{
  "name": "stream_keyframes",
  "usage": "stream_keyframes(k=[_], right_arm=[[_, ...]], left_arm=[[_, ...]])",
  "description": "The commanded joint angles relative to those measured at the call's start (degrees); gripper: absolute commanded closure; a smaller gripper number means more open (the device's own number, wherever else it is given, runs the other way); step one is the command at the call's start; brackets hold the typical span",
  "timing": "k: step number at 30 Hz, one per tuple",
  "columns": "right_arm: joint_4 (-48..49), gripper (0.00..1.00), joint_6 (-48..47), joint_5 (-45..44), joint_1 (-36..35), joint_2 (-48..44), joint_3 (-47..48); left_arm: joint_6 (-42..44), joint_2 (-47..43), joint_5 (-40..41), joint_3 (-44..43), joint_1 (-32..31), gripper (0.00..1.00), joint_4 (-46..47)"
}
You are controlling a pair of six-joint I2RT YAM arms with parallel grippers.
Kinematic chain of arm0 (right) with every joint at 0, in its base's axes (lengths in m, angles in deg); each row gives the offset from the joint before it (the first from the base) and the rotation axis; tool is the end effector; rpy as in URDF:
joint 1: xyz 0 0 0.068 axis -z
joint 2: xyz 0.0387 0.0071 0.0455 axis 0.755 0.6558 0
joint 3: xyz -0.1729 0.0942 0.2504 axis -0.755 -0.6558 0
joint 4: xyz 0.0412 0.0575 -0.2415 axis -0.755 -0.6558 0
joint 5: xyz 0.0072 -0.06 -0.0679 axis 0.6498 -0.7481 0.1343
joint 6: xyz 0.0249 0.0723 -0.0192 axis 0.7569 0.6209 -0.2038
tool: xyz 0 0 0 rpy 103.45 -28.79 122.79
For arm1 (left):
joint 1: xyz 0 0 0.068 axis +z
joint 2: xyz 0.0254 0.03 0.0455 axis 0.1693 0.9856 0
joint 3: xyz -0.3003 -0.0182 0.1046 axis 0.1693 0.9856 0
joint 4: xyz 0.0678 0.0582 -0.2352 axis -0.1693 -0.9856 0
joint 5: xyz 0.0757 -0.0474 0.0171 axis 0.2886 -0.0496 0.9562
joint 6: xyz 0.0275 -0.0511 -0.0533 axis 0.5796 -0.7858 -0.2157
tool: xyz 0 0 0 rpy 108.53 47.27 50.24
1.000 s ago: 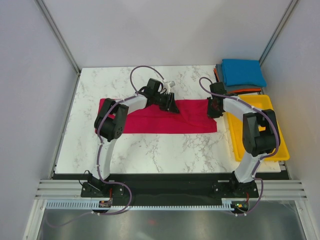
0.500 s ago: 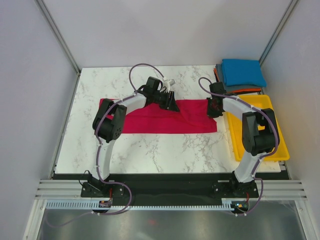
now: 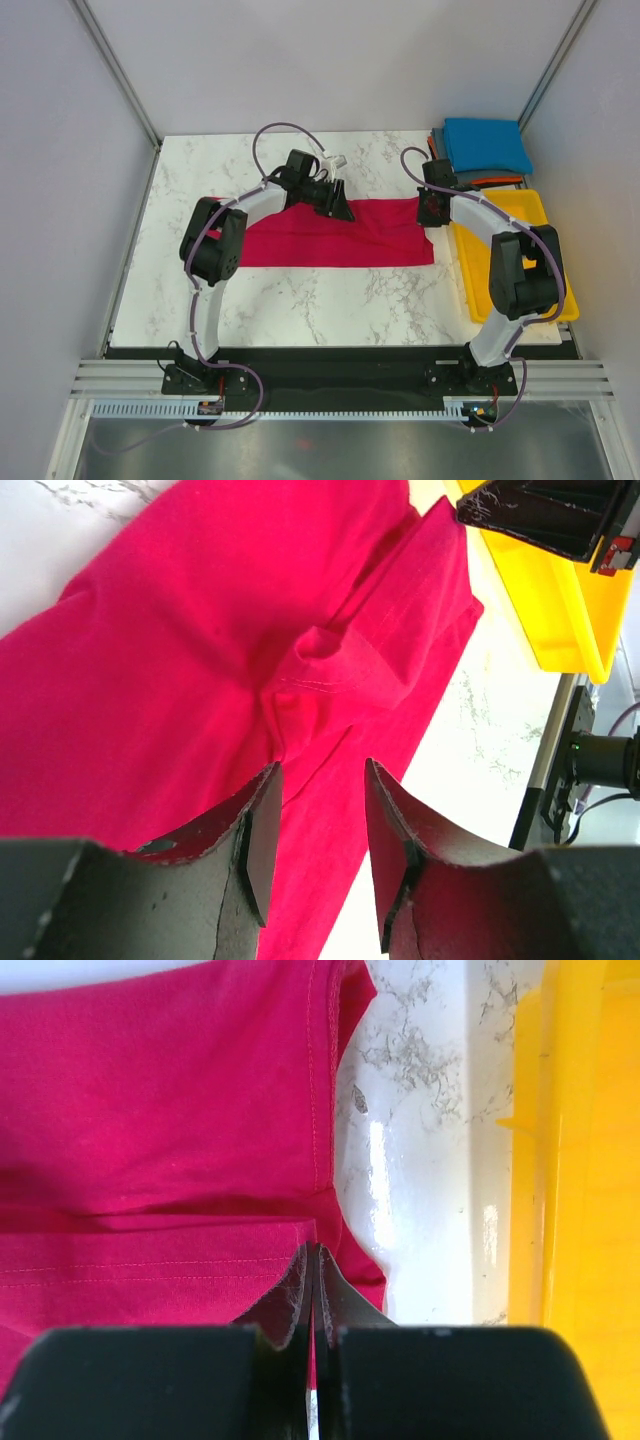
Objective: Fold and stack the t-shirts
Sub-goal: Fold the tshirt
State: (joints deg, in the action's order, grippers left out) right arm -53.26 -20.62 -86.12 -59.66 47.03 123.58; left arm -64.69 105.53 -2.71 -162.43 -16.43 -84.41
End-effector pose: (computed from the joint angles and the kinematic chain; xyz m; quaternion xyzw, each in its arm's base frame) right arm 0.3763 0.0612 0.2262 0.0697 0.9589 -0.0021 0.2750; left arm 0.4401 -0.2698 0.2017 0.2542 0.8259 -0.4516 0.2219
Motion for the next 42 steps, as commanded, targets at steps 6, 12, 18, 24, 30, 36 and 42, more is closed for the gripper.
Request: stream_keyframes(k=[6, 12, 18, 24, 30, 36, 42], right_arm=[[2.15, 1.00, 0.50, -0.98, 0.26, -2.64, 0.31], [2.06, 1.00, 0.06, -1.24, 0.17, -2.99, -0.04], [2.24, 1.00, 0.32, -1.24, 0.26, -2.56, -0.04], [2.41, 1.00, 0.06, -1.77, 0.17, -2.99, -0.13], [2.42, 1.00, 0.06, -2.03, 0.18, -3.26, -0.31], [2.94, 1.00, 0.23, -2.12, 0.17, -3.35, -0.74], [4.08, 1.00, 0.41, -2.38, 0.17, -3.34, -1.01]], left_arm=[[1.49, 3.31, -3.15, -5.50, -0.37, 0.53, -0.11], [0.52, 7.96, -3.15, -10.07, -0.98, 0.51, 0.15], [-0.97, 10.34, -2.89, -10.95, -1.51, 0.51, 2.52], [-2.46, 10.78, -3.41, -10.87, -1.78, 0.50, 4.89], [-3.52, 11.75, -4.38, -12.36, -1.95, 0.50, 5.60], [-3.87, 12.19, -5.35, -12.62, -2.04, 0.51, 5.95], [-5.19, 12.28, -6.67, -12.19, -2.04, 0.79, 6.30]])
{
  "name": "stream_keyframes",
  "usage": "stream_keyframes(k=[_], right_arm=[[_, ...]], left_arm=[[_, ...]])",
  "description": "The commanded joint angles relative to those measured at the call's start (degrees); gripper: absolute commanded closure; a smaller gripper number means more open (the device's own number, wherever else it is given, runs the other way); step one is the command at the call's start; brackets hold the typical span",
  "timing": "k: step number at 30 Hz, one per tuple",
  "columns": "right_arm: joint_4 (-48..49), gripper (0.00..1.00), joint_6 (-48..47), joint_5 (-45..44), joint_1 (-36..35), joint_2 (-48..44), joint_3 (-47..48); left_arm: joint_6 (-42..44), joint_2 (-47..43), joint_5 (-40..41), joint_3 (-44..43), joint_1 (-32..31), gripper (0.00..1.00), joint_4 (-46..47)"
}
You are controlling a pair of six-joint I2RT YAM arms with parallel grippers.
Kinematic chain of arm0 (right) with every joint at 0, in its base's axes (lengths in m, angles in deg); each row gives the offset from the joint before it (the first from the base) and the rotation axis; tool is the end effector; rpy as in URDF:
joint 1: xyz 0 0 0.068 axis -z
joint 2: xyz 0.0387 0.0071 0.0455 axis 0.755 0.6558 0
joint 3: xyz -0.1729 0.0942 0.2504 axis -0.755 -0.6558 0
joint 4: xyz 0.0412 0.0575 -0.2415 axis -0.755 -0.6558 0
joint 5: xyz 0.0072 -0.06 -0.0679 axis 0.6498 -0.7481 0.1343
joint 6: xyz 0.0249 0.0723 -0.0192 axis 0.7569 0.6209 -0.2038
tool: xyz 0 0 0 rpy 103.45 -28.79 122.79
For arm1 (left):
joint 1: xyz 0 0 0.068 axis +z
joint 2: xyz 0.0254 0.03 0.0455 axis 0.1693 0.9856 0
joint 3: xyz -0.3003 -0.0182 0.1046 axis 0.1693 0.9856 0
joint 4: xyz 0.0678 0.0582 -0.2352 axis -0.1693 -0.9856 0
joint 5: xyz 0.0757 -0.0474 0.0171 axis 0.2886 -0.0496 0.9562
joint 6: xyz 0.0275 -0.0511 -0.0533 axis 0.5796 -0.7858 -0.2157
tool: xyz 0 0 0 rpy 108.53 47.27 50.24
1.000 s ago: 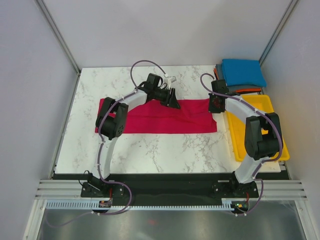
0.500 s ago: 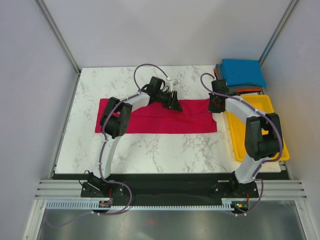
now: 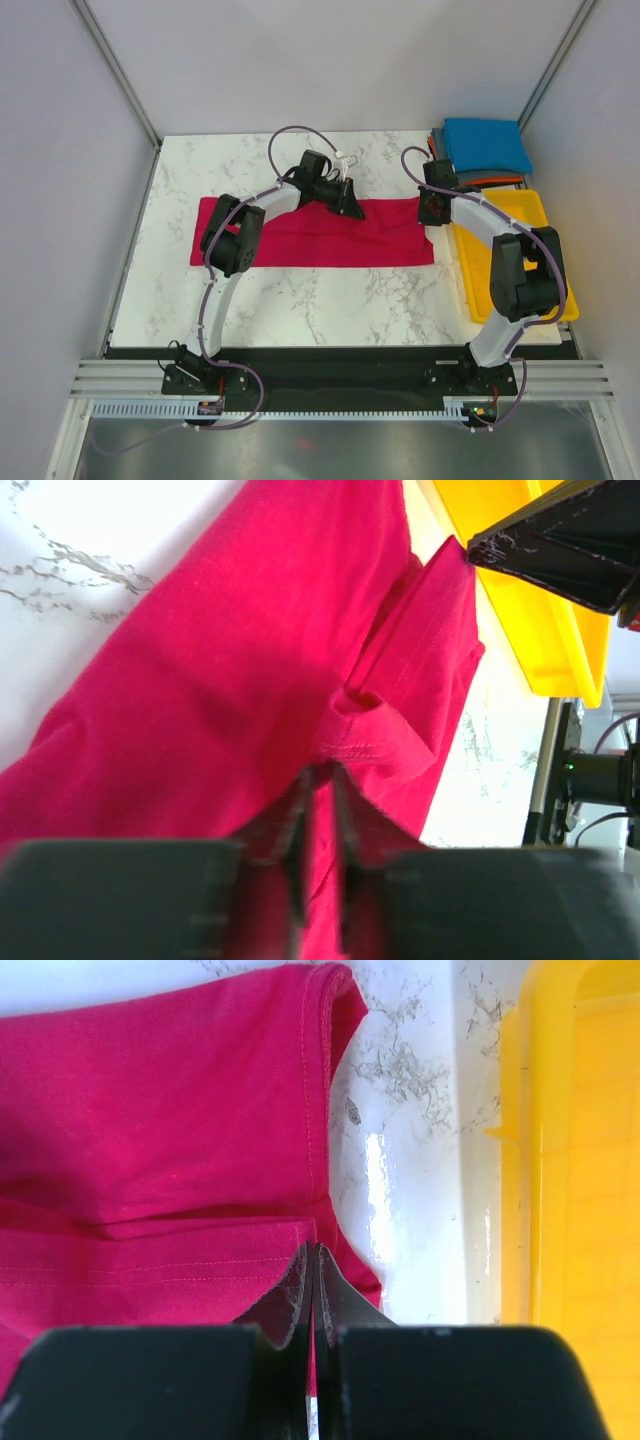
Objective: Fold and stack the t-shirts
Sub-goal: Fold the tshirt
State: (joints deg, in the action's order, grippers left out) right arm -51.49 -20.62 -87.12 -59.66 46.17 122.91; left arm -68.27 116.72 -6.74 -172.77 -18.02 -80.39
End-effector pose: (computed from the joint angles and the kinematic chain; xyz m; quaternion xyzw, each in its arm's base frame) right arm 0.3762 0.0599 0.2305 0.0730 0.9534 -0.0061 0.2926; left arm 0.4722 -0.3065 0.1660 0.2603 0.8048 -0.4910 0.2084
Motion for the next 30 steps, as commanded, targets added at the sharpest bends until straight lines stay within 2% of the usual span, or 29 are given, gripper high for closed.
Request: stream_keyframes(k=[1, 3, 14, 19, 25, 30], right_arm=[[2.66, 1.00, 0.41, -1.38, 0.17, -2.67, -0.68], [4.32, 1.00, 0.23, -1.73, 0.09, -3.11, -1.55], [11.89, 1.00, 0.23, -4.63, 0.17, -7.59, -6.92], [11.28, 1.00, 1.37, -3.14, 0.17, -6.80, -6.57], [9.35, 0.84, 3.22, -1.73, 0.44, -4.26, -6.13], [9.43, 0.77, 3.66, 1.08, 1.05, -2.32, -6.04]], left_arm=[[-1.78, 1.00, -2.56, -1.67, -0.44, 0.89, 2.37], [-2.22, 0.82, -2.03, -0.71, -0.44, 0.98, 2.28], [-5.39, -3.48, 5.00, 4.04, -0.36, 0.98, 3.60], [-5.21, -4.01, 5.18, 5.18, -0.44, 0.98, 3.43], [-5.39, -3.92, 5.44, 5.45, -0.36, 0.98, 3.07], [-5.48, -3.93, 5.18, 5.27, -0.36, 0.98, 3.07]])
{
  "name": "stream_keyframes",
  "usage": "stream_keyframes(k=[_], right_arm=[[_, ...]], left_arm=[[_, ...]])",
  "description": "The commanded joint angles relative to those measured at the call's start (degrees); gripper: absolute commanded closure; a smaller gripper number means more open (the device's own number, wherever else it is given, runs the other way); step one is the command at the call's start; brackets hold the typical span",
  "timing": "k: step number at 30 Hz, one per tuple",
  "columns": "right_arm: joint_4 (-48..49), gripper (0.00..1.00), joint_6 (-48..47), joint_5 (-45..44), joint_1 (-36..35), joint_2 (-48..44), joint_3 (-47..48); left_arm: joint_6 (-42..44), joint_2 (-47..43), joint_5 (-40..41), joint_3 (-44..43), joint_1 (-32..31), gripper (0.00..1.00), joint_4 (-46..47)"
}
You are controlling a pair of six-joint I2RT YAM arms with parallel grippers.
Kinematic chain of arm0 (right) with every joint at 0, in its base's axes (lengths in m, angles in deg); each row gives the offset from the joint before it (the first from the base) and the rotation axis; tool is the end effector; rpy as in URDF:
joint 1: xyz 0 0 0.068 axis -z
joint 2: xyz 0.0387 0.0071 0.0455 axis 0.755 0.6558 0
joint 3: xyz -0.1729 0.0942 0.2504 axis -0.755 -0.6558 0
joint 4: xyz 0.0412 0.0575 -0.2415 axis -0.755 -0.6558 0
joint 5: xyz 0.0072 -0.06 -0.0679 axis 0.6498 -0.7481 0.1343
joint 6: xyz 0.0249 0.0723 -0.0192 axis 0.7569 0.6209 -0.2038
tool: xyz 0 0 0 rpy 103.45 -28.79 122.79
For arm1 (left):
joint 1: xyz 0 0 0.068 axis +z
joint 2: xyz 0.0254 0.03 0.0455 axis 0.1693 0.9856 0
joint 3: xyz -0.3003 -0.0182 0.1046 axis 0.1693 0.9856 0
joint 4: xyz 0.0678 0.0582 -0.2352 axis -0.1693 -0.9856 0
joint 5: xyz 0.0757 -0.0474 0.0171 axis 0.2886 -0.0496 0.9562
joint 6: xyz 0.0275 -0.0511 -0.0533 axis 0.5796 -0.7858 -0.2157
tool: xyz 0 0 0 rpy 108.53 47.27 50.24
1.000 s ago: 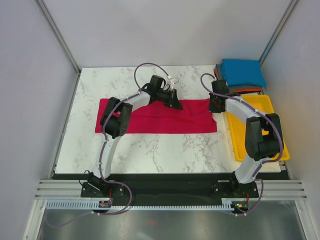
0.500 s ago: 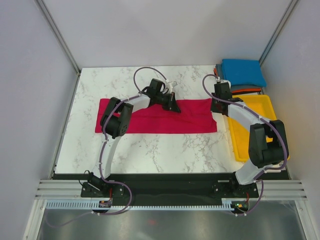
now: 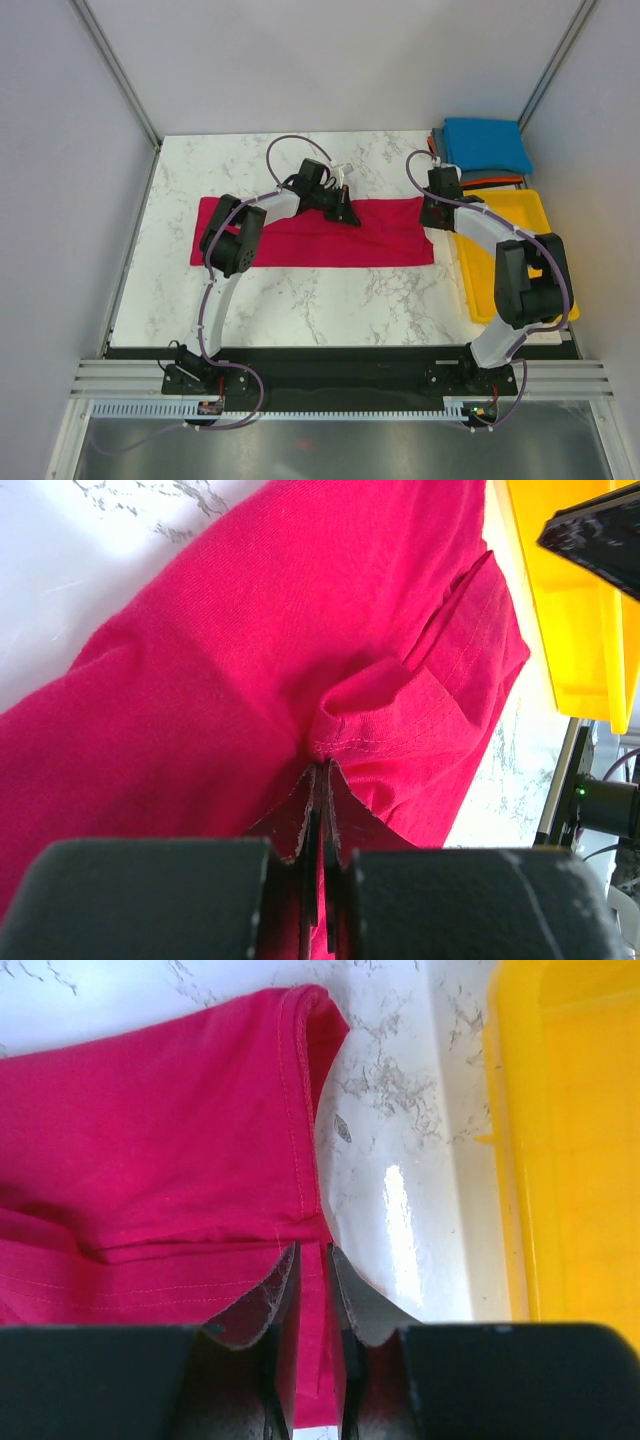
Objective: Fold and stack the t-shirts
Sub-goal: Fold the tshirt
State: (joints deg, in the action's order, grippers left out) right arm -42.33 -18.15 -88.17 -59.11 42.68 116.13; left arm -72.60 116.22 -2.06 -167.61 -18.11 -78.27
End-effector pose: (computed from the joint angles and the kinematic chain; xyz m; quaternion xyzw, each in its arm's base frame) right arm 0.3655 0.0531 0.2286 0.1037 0.9342 0.0039 0.3413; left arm 0.4646 -0.2992 0.1431 0.2089 0.8385 -0.4657 0.1907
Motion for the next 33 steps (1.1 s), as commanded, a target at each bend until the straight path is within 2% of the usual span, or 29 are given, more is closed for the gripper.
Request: stream_keyframes(k=[1, 6, 10, 16, 21, 24, 29, 31, 33], right_arm=[[0.28, 0.76, 1.19, 2.66, 0.68, 1.70, 0.91], [0.10, 0.76, 0.75, 2.66, 0.95, 2.67, 0.91], [0.10, 0.71, 0.40, 3.36, 1.12, 3.73, 0.64], [0.45, 0.73, 0.22, 5.12, 1.39, 4.78, 0.03], [0.98, 0.78, 0.22, 6.08, 1.91, 4.78, -0.32], [1.16, 0.89, 0.66, 6.62, 2.53, 4.52, -0.76], [0.72, 0.92, 0.57, 5.21, 2.62, 2.85, -0.85], [0.54, 1.00, 0.40, 4.77, 2.62, 2.06, -0.68], [0.54, 1.00, 0.14, 5.03, 2.62, 1.80, -0.59]], left_arm=[[-1.15, -3.34, 0.41, 0.12, -0.27, 0.98, 0.95], [-1.76, -2.98, -0.03, -0.50, -0.27, 0.98, 1.04], [-1.85, -3.07, -0.20, -0.24, -0.36, 0.98, 1.22], [-2.03, -3.07, -0.38, 0.03, -0.36, 0.98, 1.39], [-2.20, -2.81, -0.29, -0.15, -0.36, 0.98, 1.66], [-2.47, -2.72, -0.20, -0.06, -0.36, 0.98, 1.66], [-2.64, -2.63, -0.20, -0.15, -0.36, 0.98, 1.66], [-2.73, -2.54, -0.12, -0.06, -0.36, 0.98, 1.74], [-2.82, -2.46, -0.12, 0.03, -0.36, 0.98, 1.75]])
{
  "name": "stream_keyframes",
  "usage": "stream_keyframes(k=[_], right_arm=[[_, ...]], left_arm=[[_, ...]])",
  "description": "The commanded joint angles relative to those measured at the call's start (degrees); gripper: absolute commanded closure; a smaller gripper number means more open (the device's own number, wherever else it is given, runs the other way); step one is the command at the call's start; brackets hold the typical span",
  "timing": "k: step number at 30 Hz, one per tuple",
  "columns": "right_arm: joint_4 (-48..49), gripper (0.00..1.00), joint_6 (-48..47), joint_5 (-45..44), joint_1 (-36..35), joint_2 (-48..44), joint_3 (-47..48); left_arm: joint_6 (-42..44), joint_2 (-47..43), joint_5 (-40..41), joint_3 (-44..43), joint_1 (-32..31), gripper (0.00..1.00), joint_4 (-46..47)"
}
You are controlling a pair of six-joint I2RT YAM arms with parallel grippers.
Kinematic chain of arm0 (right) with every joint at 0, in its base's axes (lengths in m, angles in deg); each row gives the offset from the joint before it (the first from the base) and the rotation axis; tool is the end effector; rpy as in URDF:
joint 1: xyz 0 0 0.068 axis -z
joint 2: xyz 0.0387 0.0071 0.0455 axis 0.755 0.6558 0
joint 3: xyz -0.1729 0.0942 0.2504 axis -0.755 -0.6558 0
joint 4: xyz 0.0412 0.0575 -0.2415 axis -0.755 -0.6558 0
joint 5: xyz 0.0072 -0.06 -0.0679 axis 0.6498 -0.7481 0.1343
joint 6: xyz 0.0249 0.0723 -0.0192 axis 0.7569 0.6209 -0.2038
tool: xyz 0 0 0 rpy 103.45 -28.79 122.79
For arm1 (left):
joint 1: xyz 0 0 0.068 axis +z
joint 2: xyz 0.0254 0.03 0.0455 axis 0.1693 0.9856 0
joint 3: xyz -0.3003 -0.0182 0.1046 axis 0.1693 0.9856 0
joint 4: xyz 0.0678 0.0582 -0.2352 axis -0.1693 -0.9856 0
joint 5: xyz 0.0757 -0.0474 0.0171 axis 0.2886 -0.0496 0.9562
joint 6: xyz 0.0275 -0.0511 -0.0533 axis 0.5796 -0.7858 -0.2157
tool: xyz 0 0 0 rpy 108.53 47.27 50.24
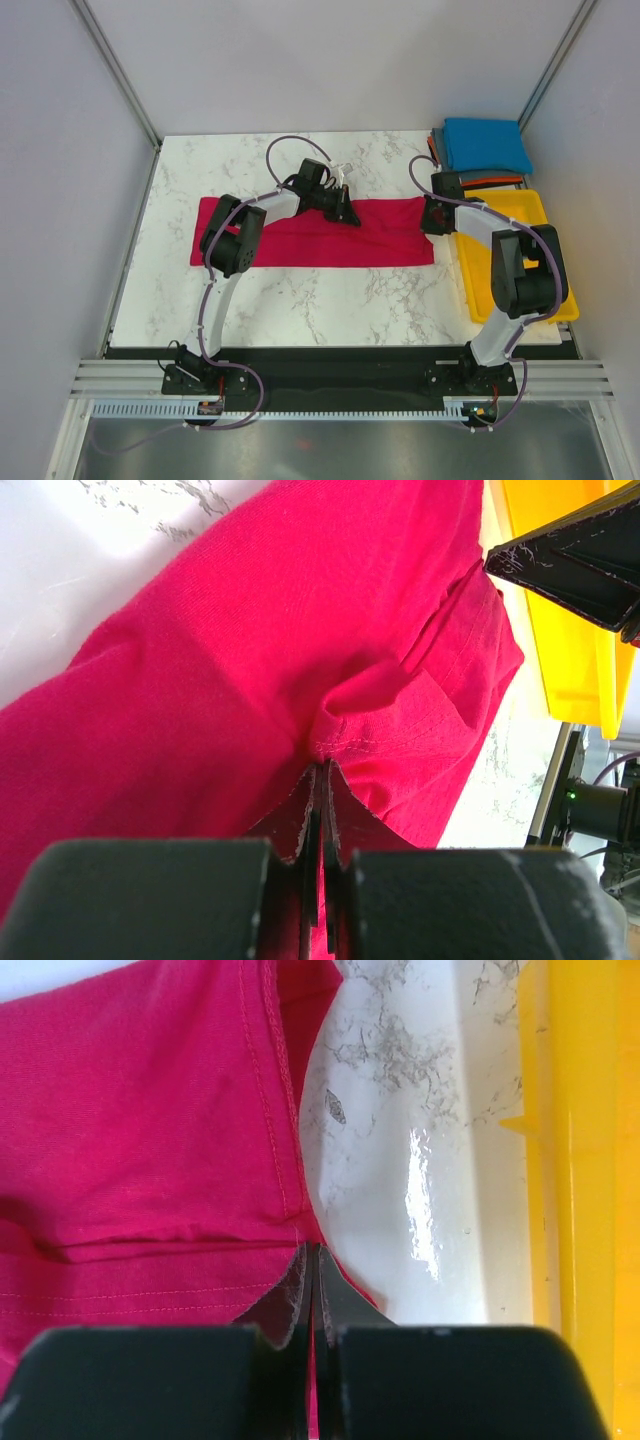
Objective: Fold and stack the t-shirts
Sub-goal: Fold the tshirt
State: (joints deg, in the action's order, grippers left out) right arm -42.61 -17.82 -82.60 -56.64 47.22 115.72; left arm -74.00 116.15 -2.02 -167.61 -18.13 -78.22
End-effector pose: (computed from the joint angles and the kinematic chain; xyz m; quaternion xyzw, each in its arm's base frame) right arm 0.3728 0.0446 0.1974 0.1105 0.9502 0.0315 0.2896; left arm 0.4646 -0.2994 0.1438 0.1990 0.8407 -0.4680 0.1859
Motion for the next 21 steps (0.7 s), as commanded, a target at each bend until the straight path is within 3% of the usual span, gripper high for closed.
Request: stream_keyframes(k=[1, 6, 9, 15, 21], right_arm=[[0.82, 1.00, -0.28, -0.28, 0.15, -2.75, -0.08], [0.82, 1.00, 0.33, 0.34, 0.15, -2.66, 0.09], [0.82, 0.86, 1.21, 0.34, 0.15, -2.84, 0.09], [0.82, 0.76, 1.13, 1.30, 0.15, -1.79, 0.44], [1.00, 0.76, 0.51, 2.71, 0.15, -1.17, 0.62]], left_arm=[[-1.42, -2.56, -0.25, 0.03, -0.42, 0.98, 1.79], [-1.42, -2.57, -0.16, 0.03, -0.33, 0.98, 1.70], [-1.42, -2.57, -0.16, 0.03, -0.33, 0.98, 1.70], [-1.42, -2.57, -0.16, 0.03, -0.33, 0.98, 1.70], [-1.51, -2.39, -0.33, 0.03, -0.42, 0.98, 1.96]])
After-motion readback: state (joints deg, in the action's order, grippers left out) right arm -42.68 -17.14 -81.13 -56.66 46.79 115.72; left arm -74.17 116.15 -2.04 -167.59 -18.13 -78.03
